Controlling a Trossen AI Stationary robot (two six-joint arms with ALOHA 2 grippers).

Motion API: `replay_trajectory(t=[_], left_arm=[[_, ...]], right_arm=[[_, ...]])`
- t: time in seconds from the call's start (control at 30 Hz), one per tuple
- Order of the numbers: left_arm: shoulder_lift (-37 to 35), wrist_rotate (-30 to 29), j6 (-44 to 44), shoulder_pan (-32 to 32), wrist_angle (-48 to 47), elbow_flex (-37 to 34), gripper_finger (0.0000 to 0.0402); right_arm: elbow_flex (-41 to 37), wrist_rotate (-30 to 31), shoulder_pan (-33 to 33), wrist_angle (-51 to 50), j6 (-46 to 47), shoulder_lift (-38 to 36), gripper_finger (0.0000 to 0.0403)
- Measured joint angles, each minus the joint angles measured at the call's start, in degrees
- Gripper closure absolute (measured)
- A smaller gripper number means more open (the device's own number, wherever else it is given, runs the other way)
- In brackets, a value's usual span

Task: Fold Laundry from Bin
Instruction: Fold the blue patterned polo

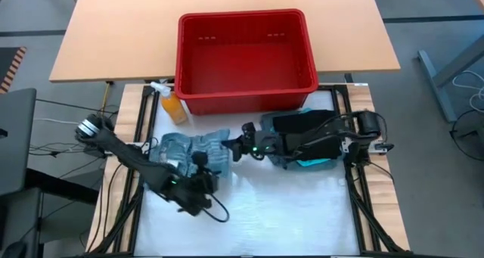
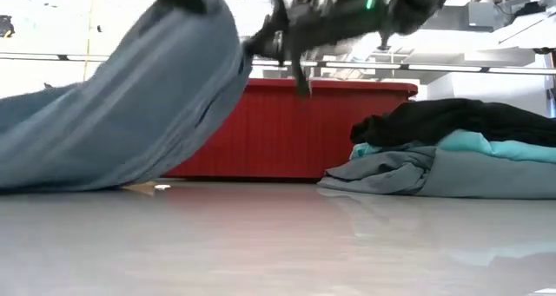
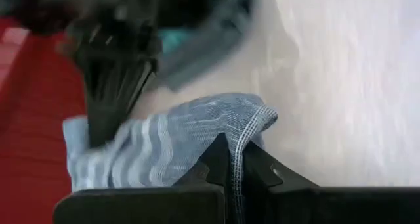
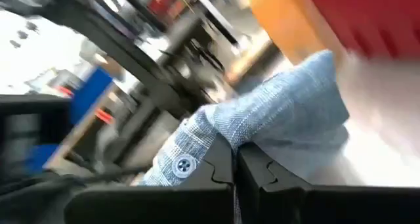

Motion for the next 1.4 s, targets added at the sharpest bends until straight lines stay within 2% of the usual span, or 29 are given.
replay_trajectory(t=[0.2,0.3,0.4,0.5,0.6,0.73,0.9,1.0,1.1,1.2,1.4], left_arm=[[-11.61,-4.95,2.96,-1.21,2.2,-0.07,0.0401],[-14.79,-5.76,4.57,-2.58,3.55,-0.07,0.0401],[-15.85,-5.71,4.78,-3.57,2.61,-0.11,0.0401],[-16.02,-6.1,5.43,-4.22,2.86,-0.2,0.0401],[-16.18,-8.78,7.99,-5.21,4.39,-0.16,0.0401],[-16.78,-14.42,10.84,-5.79,2.36,0.87,0.0401],[-20.24,-19.97,13.75,-4.88,-2.52,2.93,0.0401],[-23.31,-19.27,16.7,-2.57,-2.45,3.15,0.0401],[-25.99,-18.0,19.34,0.64,-2.4,3.2,0.0401],[-27.32,-16.96,23.71,3.97,-1.76,3.2,0.0401],[-30.62,-16.08,35.44,6.56,5.67,5.4,0.0401]], right_arm=[[1.3,1.6,0.73,-0.83,-6.05,-10.52,0.0382],[3.15,3.57,2.44,-4.62,-8.68,-13.49,0.0382],[4.7,8.21,4.15,-10.78,-9.1,-14.83,0.0382],[4.77,9.91,4.97,-11.0,-9.25,-14.78,0.0382],[4.76,10.51,5.37,-5.31,-13.04,-14.19,0.0382],[4.79,11.82,5.36,2.41,-19.15,-13.48,0.0382],[4.81,11.56,1.61,7.38,-23.76,-13.43,0.0382],[5.12,10.62,-0.78,9.77,-23.98,-13.42,0.0383],[7.95,7.16,-2.8,9.62,-26.14,-13.2,0.0383],[13.38,5.96,-3.46,9.49,-32.54,-10.78,0.0383],[22.88,5.79,-4.48,3.61,-33.6,-6.91,0.0383]])
